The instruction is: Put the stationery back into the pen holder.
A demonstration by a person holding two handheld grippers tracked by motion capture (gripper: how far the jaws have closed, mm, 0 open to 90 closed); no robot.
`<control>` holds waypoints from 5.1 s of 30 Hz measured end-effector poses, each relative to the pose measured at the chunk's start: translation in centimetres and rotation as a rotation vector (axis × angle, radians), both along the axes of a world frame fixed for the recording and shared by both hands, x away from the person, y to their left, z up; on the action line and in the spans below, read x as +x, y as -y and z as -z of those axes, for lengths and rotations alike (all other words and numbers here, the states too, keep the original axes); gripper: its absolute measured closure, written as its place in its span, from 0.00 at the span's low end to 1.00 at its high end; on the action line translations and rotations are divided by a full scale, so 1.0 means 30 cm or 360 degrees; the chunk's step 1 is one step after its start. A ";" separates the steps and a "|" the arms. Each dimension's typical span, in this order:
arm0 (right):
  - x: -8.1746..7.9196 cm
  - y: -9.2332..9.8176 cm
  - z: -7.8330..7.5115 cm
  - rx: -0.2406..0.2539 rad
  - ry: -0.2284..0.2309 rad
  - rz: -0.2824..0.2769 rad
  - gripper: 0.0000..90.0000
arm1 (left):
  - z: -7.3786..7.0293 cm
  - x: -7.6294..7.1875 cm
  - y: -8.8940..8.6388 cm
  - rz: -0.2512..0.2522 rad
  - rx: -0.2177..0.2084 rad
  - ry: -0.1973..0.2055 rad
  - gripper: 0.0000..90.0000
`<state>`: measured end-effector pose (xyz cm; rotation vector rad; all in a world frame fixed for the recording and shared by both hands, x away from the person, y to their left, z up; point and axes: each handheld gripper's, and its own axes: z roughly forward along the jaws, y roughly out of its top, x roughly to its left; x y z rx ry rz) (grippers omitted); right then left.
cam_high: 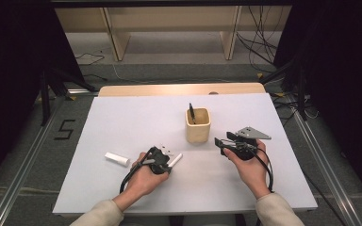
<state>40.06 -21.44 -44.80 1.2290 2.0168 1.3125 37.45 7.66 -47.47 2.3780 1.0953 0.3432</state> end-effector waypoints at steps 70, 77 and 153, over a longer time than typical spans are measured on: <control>-0.044 -0.252 0.012 0.0382 -0.0230 -0.0425 0.62 | -0.097 -0.103 0.012 0.0107 -0.0488 0.0484 0.88; -0.048 -0.240 -0.002 0.0497 -0.0206 -0.0431 0.74 | -0.099 -0.106 0.013 0.0110 -0.0506 0.0511 0.88; 0.040 -0.086 -0.337 0.0403 0.0352 -0.0140 0.88 | -0.045 -0.088 -0.202 0.0034 -0.0363 0.0520 0.39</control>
